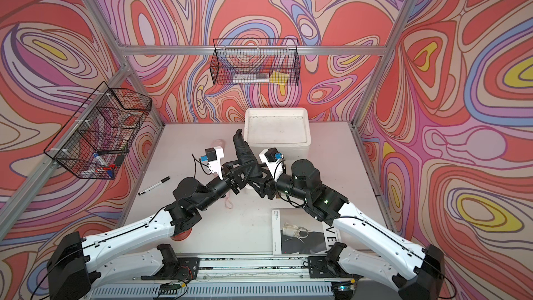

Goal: Place the umbrella in the drawer by color
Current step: Adjust the umbrella in the drawer, then place the umbrella in the drawer.

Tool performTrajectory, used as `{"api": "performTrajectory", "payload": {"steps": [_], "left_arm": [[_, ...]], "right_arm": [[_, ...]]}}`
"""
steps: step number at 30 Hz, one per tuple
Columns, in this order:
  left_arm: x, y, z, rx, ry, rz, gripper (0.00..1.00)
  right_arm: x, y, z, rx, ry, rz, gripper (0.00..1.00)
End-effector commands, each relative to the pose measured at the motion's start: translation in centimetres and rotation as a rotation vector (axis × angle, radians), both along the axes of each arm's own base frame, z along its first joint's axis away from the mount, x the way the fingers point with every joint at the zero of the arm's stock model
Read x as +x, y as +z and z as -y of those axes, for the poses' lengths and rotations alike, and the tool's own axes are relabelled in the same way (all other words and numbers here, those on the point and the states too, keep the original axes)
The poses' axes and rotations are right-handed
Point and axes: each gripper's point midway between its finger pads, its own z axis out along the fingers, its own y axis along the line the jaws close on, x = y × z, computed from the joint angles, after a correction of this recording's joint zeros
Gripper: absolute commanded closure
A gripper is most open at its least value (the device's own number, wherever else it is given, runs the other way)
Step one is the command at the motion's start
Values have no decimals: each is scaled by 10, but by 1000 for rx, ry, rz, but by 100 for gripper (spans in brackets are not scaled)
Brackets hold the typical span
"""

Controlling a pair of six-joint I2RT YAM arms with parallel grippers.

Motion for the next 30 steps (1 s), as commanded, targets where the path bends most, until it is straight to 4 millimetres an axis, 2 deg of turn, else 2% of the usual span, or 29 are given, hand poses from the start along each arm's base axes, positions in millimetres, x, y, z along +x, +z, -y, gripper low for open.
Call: {"api": "performTrajectory", "payload": {"steps": [1, 4, 6, 10, 11, 17, 20, 22, 25, 27, 30], "left_arm": [[-13, 29, 1, -85, -63, 67, 92], [-10, 27, 1, -77, -48, 54, 89], [-5, 23, 0, -66, -21, 31, 80], [6, 9, -7, -7, 53, -21, 64], [8, 7, -11, 6, 78, -31, 59], [13, -13, -56, 152, 276, -89, 19], [11, -28, -94, 214, 409, -136, 2], [5, -40, -123, 257, 501, -155, 1], [-5, -58, -161, 327, 607, -179, 1], [-12, -71, -180, 367, 652, -201, 1], [-20, -100, -195, 424, 670, -266, 1]], "right_arm": [[3, 15, 2, 18, -28, 23, 39], [-1, 16, 4, 15, -16, 22, 55], [-2, 18, 7, 13, -23, 21, 63], [4, 22, 21, -71, -99, 5, 89], [5, 22, 25, -100, -112, 3, 92], [12, 25, 54, -297, -218, 16, 94], [21, 27, 74, -434, -306, 12, 99], [24, 26, 89, -551, -347, 9, 99], [30, 13, 115, -794, -396, 38, 99], [33, 2, 131, -999, -431, 103, 100], [26, -18, 150, -1297, -385, 174, 100]]}}
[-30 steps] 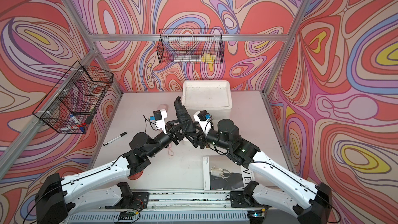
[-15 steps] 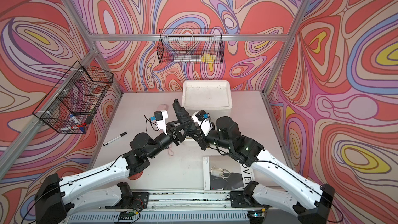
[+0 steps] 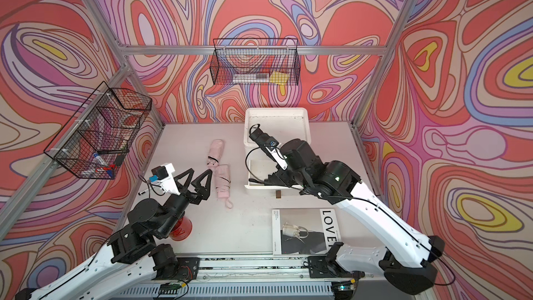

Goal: Place the umbrella in the drawer by color
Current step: Place the umbrella in the drawer.

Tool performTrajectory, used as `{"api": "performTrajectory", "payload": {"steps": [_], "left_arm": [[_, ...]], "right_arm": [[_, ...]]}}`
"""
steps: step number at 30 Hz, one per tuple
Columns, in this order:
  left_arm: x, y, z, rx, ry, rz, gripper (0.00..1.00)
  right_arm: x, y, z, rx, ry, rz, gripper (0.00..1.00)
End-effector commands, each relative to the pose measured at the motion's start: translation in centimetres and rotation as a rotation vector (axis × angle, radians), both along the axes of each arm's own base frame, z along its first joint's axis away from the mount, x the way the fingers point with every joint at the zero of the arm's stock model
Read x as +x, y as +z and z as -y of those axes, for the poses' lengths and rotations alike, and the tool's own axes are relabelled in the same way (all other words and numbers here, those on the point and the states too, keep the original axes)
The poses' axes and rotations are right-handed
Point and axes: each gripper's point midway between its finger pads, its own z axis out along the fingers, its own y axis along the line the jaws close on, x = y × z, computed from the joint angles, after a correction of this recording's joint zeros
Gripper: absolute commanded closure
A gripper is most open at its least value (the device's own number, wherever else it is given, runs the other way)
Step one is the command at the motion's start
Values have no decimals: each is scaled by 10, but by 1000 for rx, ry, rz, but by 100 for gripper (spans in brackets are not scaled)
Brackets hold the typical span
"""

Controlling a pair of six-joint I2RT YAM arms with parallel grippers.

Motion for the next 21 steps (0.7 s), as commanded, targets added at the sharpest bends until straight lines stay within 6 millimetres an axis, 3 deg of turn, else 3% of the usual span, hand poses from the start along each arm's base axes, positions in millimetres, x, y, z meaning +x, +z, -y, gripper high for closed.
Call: {"api": "performTrajectory", "payload": {"steps": [1, 3, 6, 10, 15, 19, 21], "left_arm": [[-2, -70, -24, 174, 95, -175, 1], [-4, -102, -16, 204, 56, -224, 1], [-3, -124, -8, 242, 32, -268, 1], [3, -128, -1, 291, 24, -251, 1], [5, -136, 1, 319, 15, -231, 1], [2, -142, -5, 323, 30, -247, 1], [1, -144, -6, 307, 31, -242, 1]], "right_arm": [[-4, -21, 53, -477, -23, 21, 100], [-6, -37, 62, -609, 5, -23, 100], [-12, -50, 61, -698, 69, -81, 100], [-6, -45, 50, -707, 79, -96, 100], [6, -67, 45, -869, 99, -145, 100], [17, -77, 32, -896, 121, -149, 100], [30, -74, 20, -890, 116, -98, 83]]}}
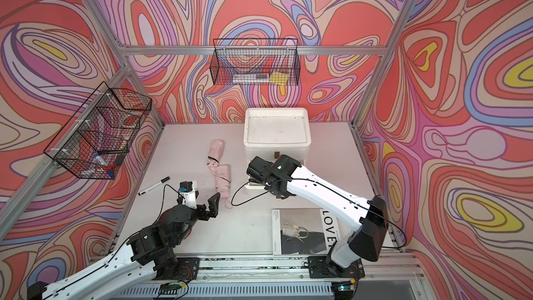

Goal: Place the umbrella in the drawer by color
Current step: Place the umbrella in the drawer, then close the drawer in the storage box.

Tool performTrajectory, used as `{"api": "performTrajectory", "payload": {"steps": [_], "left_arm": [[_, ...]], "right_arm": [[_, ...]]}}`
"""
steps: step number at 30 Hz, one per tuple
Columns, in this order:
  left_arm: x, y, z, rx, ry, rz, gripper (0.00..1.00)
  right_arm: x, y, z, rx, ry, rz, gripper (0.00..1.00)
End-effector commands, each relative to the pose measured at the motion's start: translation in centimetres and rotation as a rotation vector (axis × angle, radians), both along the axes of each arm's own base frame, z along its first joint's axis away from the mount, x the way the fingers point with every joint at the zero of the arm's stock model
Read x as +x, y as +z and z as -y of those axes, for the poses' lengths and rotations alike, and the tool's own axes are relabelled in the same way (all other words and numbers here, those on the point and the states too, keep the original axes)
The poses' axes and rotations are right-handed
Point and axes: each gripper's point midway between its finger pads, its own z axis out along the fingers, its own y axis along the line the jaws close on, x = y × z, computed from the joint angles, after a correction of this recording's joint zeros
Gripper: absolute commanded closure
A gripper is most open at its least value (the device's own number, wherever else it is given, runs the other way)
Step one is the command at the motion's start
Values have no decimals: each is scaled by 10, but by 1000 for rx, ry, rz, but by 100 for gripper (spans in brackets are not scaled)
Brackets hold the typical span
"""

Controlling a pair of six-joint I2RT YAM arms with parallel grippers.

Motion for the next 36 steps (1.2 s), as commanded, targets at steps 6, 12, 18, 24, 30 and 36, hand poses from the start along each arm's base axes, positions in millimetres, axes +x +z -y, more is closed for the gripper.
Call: {"api": "performTrajectory", "payload": {"steps": [6, 12, 18, 24, 30, 36], "left_arm": [[0, -1, -4, -2, 13, 19, 1], [1, -4, -6, 13, 24, 11, 1], [2, -4, -8, 19, 36, 16, 1], [6, -4, -7, 48, 48, 18, 1], [6, 9, 19, 49, -74, 2, 1], [25, 42, 26, 39, -4, 62, 1]], "right_arm": [[59, 31, -54, 116, 76, 274, 23], [84, 47, -54, 153, 23, 403, 10], [74, 77, -56, 418, -40, 466, 10], [53, 102, -60, 853, -145, 514, 10], [22, 118, -33, 1187, -273, 560, 9], [-11, 110, -5, 1433, -335, 559, 10]]}}
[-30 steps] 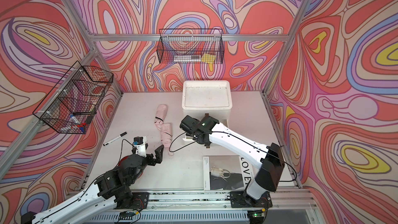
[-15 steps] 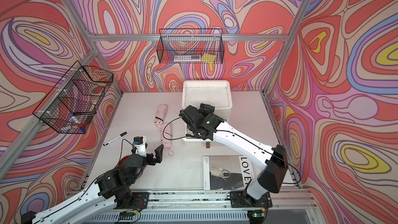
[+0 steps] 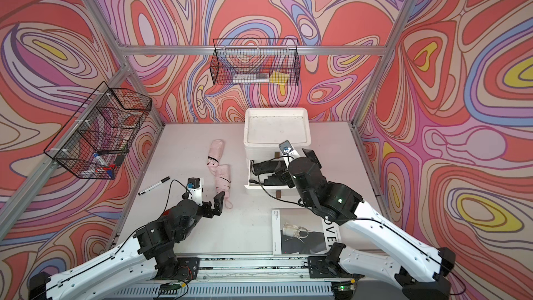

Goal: Place the umbrella in the drawer by color
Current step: Close the drawer in the storage box.

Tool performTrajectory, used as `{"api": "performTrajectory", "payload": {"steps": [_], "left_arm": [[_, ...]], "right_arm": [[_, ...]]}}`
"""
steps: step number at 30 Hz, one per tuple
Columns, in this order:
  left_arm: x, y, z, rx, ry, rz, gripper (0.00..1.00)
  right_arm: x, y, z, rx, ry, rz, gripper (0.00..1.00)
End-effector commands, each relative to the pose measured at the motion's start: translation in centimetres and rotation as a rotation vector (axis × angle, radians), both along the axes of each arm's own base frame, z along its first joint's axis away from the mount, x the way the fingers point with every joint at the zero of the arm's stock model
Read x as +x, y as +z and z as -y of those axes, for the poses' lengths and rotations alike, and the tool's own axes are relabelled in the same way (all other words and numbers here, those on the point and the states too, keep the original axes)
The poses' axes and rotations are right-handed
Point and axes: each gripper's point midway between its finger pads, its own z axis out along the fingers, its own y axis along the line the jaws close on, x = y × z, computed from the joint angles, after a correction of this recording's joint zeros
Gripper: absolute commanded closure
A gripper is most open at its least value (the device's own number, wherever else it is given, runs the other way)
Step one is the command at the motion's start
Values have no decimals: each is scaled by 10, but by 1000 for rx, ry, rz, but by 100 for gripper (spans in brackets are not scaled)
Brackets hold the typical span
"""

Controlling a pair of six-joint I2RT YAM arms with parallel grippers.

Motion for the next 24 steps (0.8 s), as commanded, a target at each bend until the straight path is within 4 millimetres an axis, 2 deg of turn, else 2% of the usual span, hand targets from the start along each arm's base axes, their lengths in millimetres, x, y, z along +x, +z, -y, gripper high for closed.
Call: {"api": "performTrajectory", "payload": {"steps": [1, 3, 6, 8, 10, 12, 17, 21, 24], "left_arm": [[19, 50, 9, -39, 44, 96, 1], [30, 67, 22, -26, 40, 102, 1], [52, 91, 59, 0, -29, 65, 1], [74, 106, 79, 39, -46, 23, 1], [100, 115, 95, 60, -77, -13, 1], [128, 115, 103, 65, -96, -70, 1], [198, 114, 103, 145, -36, -131, 10], [234, 102, 115, 192, -43, -179, 18], [254, 92, 115, 250, 2, -195, 28]], "right_arm": [[-11, -7, 1, 207, 0, -18, 10], [-16, -24, 7, 252, -23, -52, 12], [-23, -57, 8, 327, -54, -132, 15], [-25, -81, 4, 364, -67, -189, 17], [-27, -96, -6, 380, -41, -236, 18], [-29, -108, -16, 392, -6, -280, 18], [-36, -121, -32, 427, 60, -340, 21], [-38, -133, -35, 465, 70, -355, 22], [-40, -140, -36, 498, 66, -374, 24]]}}
